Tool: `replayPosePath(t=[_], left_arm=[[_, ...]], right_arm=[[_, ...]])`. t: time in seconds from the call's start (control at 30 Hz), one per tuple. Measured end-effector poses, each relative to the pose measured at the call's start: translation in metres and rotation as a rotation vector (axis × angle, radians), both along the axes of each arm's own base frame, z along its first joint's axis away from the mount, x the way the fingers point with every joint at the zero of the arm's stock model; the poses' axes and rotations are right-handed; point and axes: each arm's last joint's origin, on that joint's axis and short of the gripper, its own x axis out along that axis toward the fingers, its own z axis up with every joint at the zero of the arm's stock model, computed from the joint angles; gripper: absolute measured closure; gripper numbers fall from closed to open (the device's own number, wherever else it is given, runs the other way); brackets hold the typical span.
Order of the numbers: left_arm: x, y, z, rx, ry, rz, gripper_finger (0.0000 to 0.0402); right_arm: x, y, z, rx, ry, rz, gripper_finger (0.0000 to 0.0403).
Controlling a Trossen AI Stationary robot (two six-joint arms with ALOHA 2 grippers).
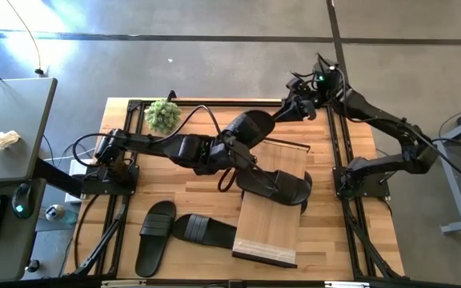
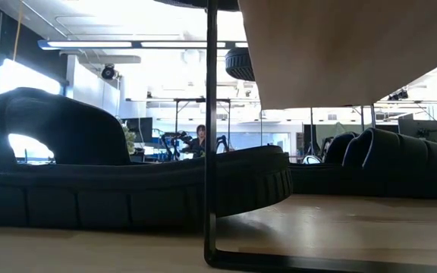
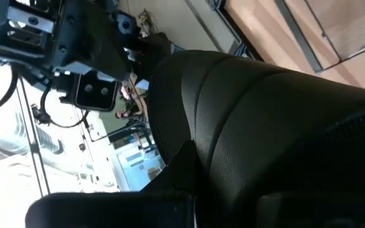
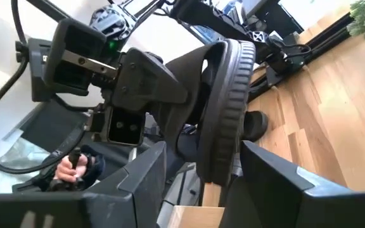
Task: Pick and place slides into the shelf
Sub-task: Put the top black slide on the shelf
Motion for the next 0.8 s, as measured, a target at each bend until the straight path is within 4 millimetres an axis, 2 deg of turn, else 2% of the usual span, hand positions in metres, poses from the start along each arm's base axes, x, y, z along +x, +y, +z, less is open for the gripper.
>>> replayPosePath(t=[0.37,0.63,0.8], left_arm=[[0.001,-0.001,0.000,-0.029,-0.007,-0.036,0.0400],[0.001,-0.001,0.000,-0.034,-0.009,-0.041,0.0400],[0.001,-0.001,0.000,-0.039,-0.017,-0.038,0.0399]], right_arm=[[0.006,0.004,-0.001,-0.001,0.027,-0.062,0.0210],[0.023,0.019,-0.007,0.010,0.056,-0.008,0.0210],[0.027,0.020,-0.009,-0.003,0.072,-0.059,0.0213]])
